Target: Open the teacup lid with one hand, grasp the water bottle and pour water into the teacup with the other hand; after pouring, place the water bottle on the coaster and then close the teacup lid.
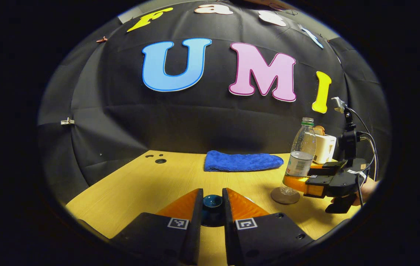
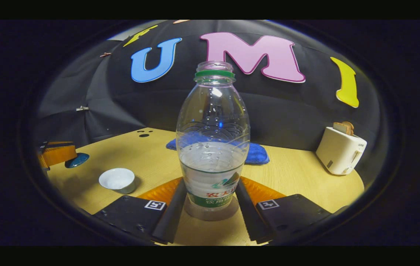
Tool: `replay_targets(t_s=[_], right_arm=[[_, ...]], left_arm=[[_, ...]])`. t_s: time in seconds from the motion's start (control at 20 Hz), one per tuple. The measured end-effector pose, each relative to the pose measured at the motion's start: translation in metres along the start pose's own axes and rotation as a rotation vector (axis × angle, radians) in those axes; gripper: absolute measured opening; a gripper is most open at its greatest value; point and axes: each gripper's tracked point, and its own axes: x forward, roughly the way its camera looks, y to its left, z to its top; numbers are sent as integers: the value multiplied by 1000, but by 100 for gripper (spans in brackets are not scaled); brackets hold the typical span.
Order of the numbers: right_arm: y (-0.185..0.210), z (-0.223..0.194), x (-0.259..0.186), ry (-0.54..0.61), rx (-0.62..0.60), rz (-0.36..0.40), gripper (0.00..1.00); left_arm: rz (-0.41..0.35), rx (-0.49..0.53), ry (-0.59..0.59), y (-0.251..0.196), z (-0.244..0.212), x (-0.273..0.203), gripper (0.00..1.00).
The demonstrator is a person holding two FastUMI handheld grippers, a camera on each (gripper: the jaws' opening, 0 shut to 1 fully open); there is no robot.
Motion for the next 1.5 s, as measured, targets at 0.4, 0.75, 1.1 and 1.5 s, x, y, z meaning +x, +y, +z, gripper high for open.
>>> replay_targets(t_s=[0.4,0.75,1.1,1.5], right_arm=[[-9,-1,8,40,8,-1,80],[-3,-26,-3,97,21,9,99],[-15,-31,-42,118,-12,-13,99],[-33,-22,-58,112,-27,-34,99]], left_arm=[[-8,4,9,-5,-1,6,31],[-20,-5,14,-12,-4,13,31],[-63,-10,21,-34,-13,39,32],[-81,-4,47,-42,-32,68,32]])
